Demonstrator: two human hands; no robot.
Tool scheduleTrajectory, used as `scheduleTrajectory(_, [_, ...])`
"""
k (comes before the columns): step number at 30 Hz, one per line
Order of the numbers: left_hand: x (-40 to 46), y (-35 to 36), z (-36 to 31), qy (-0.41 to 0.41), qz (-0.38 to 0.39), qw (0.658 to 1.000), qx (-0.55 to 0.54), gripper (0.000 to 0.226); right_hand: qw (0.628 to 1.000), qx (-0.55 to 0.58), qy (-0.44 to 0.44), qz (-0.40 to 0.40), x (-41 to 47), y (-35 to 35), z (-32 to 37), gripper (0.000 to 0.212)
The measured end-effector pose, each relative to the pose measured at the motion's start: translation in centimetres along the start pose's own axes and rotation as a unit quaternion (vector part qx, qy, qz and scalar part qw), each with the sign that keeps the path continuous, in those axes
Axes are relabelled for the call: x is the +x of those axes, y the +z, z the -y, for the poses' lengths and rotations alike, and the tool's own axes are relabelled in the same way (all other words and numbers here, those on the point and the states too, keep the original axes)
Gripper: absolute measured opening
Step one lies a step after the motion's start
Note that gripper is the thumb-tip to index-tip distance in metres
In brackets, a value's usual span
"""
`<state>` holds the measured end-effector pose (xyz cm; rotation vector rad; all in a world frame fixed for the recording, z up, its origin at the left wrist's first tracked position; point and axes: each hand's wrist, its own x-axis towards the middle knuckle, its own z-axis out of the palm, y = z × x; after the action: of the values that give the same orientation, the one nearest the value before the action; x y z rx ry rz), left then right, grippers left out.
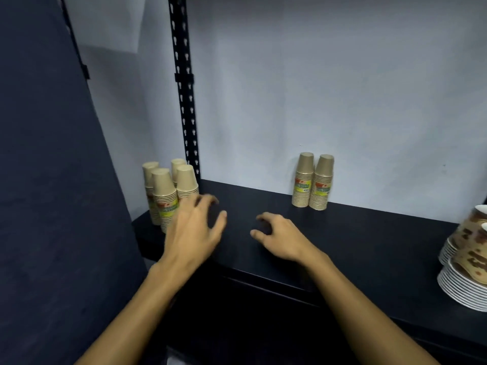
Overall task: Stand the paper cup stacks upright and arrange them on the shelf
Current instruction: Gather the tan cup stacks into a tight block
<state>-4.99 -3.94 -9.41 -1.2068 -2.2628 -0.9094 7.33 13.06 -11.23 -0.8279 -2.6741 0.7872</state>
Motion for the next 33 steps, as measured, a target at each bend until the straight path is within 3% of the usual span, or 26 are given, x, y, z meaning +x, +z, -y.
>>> scheduleTrajectory(2, [1.4,-2.3,1.8,-0.029,-0.082,0.996,-0.018,0.035,0.998,0.041,-0.046,-0.013,1.9,0.4,3.0,0.053])
scheduleTrajectory(4, [3.1,-4.0,3.5,-0.06,-0.111,0.992,-0.019,0.044,0.993,0.087,-0.077,-0.027,3.7,0.7,6.3,0.055])
scheduleTrajectory(7, [5.3,-5.0,5.7,-0.113,-0.096,0.989,-0.028,0.054,0.981,0.162,-0.097,-0.05,6.2,1.3,10.8,0.06])
scheduleTrajectory(11, [6.4,-4.4,7.4,-0.145,-0.041,0.988,-0.037,0.051,0.97,0.22,-0.073,-0.072,8.9,2.8,13.9,0.065])
scheduleTrajectory(22, [5.5,-2.4,9.5,-0.196,-0.005,0.976,-0.094,0.043,0.971,0.205,-0.093,-0.082,9.9,7.2,12.0,0.06])
scheduleTrajectory(33, [5.7,-1.0,7.7,-0.155,0.036,0.969,-0.189,0.041,0.96,0.239,-0.118,-0.085,8.6,5.6,7.6,0.059])
